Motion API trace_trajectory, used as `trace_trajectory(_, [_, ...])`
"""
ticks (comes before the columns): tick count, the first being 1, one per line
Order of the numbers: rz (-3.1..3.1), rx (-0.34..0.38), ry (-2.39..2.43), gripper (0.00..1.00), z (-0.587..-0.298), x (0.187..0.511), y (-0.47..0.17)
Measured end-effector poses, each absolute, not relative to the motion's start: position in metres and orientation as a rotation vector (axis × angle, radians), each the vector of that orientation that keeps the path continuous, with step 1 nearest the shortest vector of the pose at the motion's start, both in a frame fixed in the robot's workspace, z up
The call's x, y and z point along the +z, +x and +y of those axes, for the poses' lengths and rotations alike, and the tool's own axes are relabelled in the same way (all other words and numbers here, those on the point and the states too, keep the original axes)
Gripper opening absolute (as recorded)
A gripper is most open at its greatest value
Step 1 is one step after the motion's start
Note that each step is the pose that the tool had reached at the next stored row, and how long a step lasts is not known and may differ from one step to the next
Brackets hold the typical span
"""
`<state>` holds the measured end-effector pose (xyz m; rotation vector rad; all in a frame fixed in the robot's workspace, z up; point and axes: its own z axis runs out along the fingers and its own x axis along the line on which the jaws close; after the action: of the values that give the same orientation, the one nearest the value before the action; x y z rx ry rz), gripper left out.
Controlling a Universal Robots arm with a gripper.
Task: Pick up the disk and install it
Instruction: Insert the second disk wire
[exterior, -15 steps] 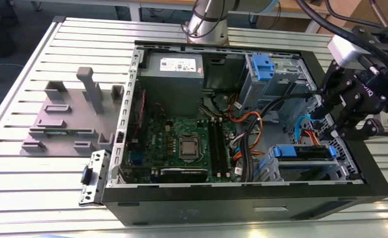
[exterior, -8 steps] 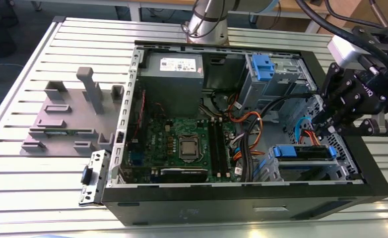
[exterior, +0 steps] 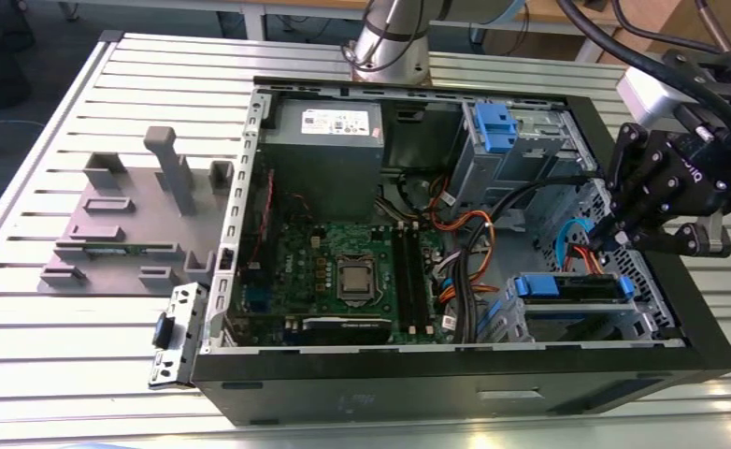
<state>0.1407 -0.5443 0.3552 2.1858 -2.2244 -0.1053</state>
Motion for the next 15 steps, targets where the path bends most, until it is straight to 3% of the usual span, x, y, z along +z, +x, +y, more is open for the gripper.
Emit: trace_trajectory(15, [-2.224,-0.105,2.186,0.16,-0.5516,0.353,0.1357])
